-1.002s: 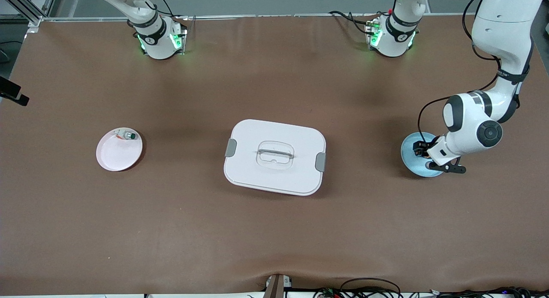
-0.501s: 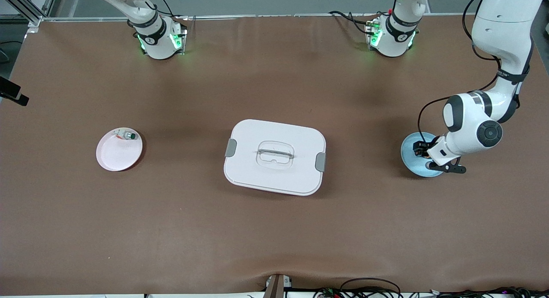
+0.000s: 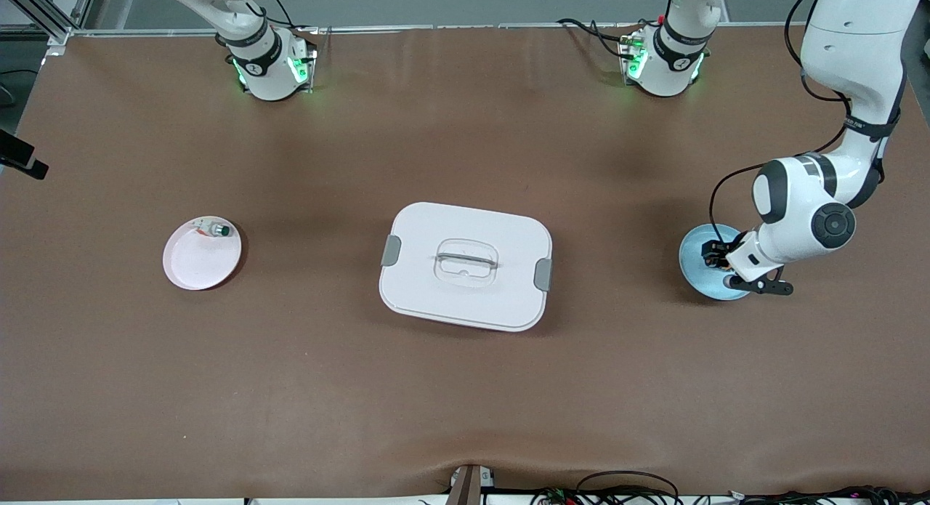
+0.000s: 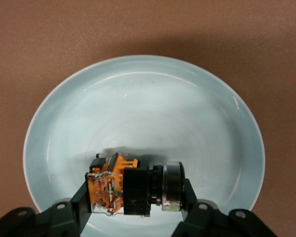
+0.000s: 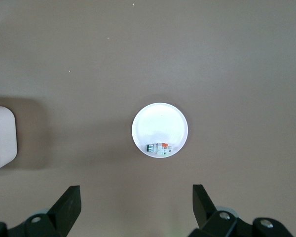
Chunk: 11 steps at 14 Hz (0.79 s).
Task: Transfer orange switch to right arm and place
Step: 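Close the left gripper on the orange switch's body, then lift the orange switch with the left gripper toward the box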
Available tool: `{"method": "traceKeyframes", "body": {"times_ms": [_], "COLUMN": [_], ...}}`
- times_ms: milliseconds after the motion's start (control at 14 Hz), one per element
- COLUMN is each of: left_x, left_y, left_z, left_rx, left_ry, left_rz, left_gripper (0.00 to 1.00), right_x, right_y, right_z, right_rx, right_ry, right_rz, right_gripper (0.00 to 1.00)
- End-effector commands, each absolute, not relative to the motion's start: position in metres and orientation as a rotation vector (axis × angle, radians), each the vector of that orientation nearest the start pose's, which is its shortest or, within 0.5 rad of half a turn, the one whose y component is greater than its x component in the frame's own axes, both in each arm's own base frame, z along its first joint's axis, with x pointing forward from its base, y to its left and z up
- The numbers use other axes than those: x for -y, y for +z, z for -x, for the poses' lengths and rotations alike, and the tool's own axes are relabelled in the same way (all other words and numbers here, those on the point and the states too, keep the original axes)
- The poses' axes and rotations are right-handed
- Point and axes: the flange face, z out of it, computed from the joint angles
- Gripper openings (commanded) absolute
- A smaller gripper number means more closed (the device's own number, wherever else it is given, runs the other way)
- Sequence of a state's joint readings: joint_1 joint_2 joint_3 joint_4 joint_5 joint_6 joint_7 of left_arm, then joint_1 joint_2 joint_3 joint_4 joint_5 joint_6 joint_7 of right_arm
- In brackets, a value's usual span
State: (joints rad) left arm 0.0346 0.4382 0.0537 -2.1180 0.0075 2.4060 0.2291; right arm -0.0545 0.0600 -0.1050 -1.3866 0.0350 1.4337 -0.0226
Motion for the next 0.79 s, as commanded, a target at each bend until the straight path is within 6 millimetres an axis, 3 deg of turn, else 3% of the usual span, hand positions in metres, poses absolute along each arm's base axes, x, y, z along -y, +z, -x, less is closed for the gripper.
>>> {"method": "traceKeyframes", "body": {"times_ms": [0, 501, 716], "left_x": [-0.051, -0.043, -0.018], "left_y": [0.213, 0.269, 0.299], "left_z": [-0.557, -0.553, -0.547], "left_rx": [-0.205, -0.118, -0.038], "left_ry": [0.231, 0.282, 0.311], "left_rz": [3.136, 3.154, 3.181], "left_gripper": [0.39, 0.39, 0.39], "right_x": [0.086, 0.088, 0.088], "right_y": [0.666, 0.665, 0.666], "right_z": [-0.546, -0.546, -0.546], "right_rx": [-0.214, -0.216, -0.216], "right_ry": [0.007, 0.009, 0.007], "right_rz": [3.090, 3.088, 3.088], "right_gripper": [1.00, 1.00, 1.00]}}
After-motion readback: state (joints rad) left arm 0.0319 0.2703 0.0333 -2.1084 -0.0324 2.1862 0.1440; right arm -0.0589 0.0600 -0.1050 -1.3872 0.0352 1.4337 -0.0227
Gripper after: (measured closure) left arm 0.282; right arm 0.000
